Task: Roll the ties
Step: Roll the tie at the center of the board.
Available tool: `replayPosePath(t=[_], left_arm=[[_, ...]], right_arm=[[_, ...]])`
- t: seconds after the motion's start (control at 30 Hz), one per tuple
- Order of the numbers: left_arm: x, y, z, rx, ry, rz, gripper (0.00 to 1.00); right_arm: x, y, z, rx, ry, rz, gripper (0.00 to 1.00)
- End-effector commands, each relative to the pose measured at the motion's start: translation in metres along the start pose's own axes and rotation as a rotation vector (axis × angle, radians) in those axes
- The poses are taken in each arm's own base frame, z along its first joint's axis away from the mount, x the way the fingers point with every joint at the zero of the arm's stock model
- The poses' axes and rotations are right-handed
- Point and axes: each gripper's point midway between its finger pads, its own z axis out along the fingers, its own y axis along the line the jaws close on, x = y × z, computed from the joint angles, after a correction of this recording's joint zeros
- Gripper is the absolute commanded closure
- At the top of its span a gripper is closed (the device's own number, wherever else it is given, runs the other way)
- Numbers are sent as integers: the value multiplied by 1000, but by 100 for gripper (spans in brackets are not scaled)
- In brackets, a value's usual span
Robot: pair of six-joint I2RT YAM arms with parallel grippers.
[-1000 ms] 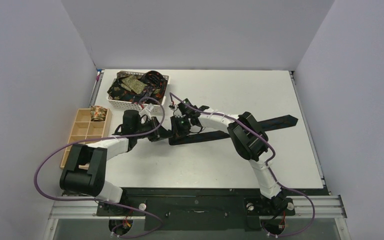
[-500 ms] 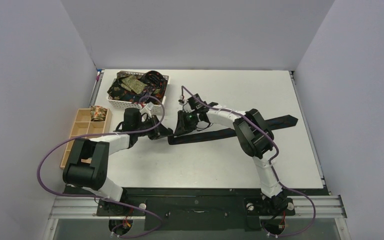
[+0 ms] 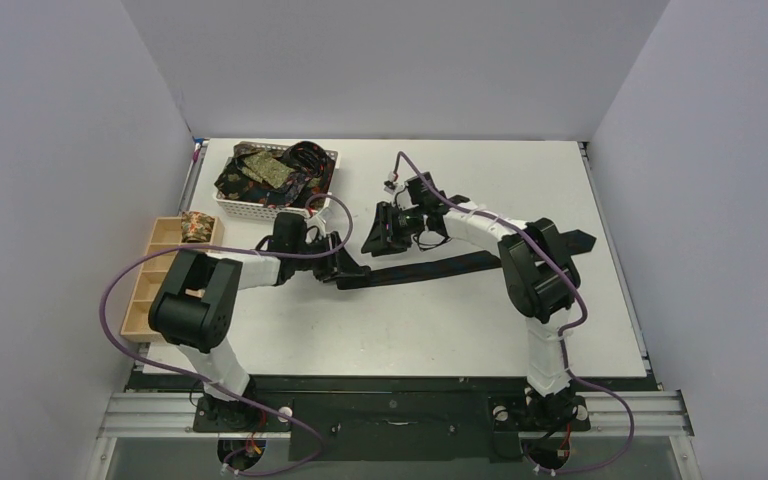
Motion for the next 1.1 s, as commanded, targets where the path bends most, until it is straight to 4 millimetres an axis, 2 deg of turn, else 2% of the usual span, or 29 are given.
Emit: replayPosePath(t=[0.0,0.07,0.23,0.33,0.53,0.77,0.83,0.93,1.0,1.07], left_arm=[[-3,16,10,-40,14,-37,58],[0,23,11,-54,24,-66,56],[6,35,13,-67,34,-96,67],[7,33,15,-49,38,-92,74],[11,27,16,-33,49,-62,77],[18,23,19,-40,67,-11,77],[18,23,20,-43,72,5,77],[13,17,20,-28,70,38,75],[9,8,15,-7,67,82,67],[3,-5,5,25,54,187,54]], right_arm=[[8,1,-7,-6,11,-6,64],[14,-4,-5,9,26,-2,64],[25,-14,-1,62,62,-14,62],[31,-20,5,97,83,-27,61],[33,-31,18,152,107,-37,61],[30,-26,28,133,111,-28,62],[33,-27,31,137,118,-27,67],[38,-38,34,153,133,-17,84],[38,-50,32,176,136,-7,93],[40,-62,27,207,148,-10,100]])
